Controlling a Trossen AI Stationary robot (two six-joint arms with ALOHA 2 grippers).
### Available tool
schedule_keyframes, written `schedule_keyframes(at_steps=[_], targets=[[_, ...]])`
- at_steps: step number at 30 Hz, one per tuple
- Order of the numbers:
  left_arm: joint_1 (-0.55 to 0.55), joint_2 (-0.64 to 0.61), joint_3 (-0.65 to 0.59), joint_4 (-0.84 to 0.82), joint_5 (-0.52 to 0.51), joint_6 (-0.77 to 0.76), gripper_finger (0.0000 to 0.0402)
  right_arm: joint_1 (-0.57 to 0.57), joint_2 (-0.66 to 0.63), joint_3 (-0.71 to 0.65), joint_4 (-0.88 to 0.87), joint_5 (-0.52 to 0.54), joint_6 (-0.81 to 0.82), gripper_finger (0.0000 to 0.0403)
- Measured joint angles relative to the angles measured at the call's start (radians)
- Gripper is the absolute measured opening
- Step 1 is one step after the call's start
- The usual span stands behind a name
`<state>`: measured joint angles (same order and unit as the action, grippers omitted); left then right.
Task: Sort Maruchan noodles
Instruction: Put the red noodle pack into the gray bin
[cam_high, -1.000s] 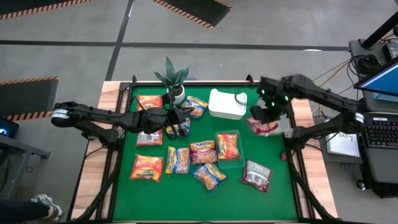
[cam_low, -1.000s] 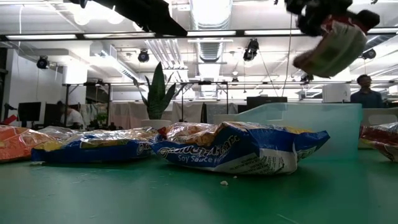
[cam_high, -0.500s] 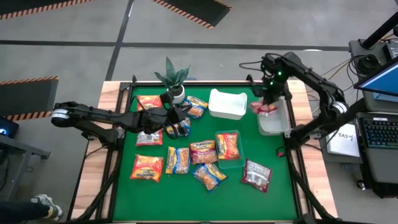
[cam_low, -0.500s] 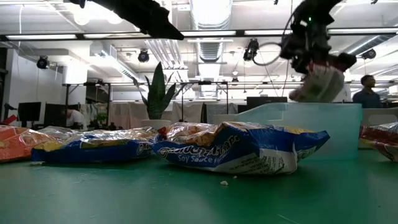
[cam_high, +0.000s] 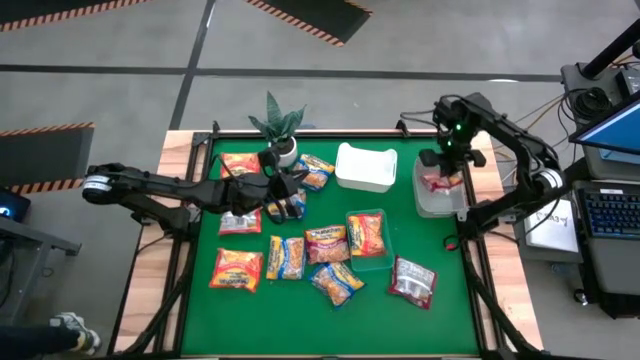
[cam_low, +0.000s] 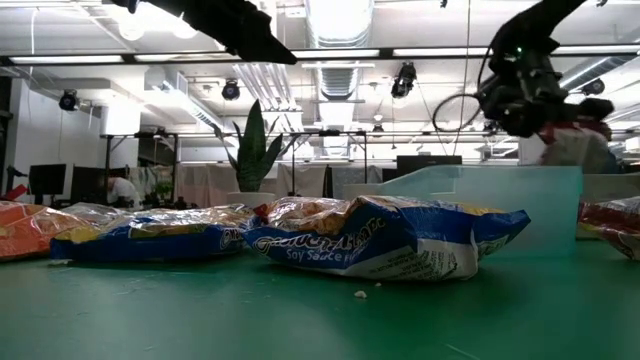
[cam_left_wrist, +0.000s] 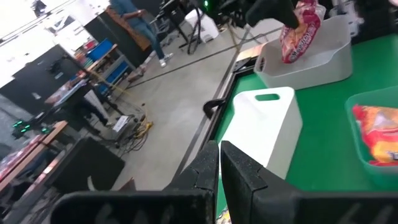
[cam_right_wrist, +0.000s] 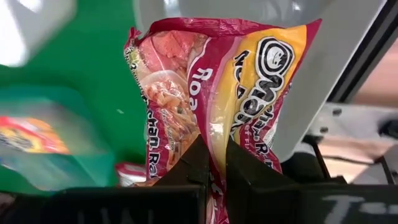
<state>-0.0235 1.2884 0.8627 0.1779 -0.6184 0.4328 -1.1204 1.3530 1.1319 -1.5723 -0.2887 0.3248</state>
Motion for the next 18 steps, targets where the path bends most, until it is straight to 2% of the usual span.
schedule_keyframes(at_steps=[4, 13, 18], targets=[[0.0, 0.0, 0.001, 0.008, 0.034, -0.002, 0.0, 0.016, -0.015, -0.082, 0.001, 0.001, -0.013, 0.0012], [0.0, 0.0, 0.002, 0.014, 0.035, -0.004, 0.0, 0.023, -0.021, -0.198, 0.036, 0.002, -0.025, 0.0014], [0.0, 0.0, 0.002, 0.014, 0.036, -0.004, 0.0, 0.023, -0.017, -0.221, 0.066, 0.002, -0.042, 0.0037]])
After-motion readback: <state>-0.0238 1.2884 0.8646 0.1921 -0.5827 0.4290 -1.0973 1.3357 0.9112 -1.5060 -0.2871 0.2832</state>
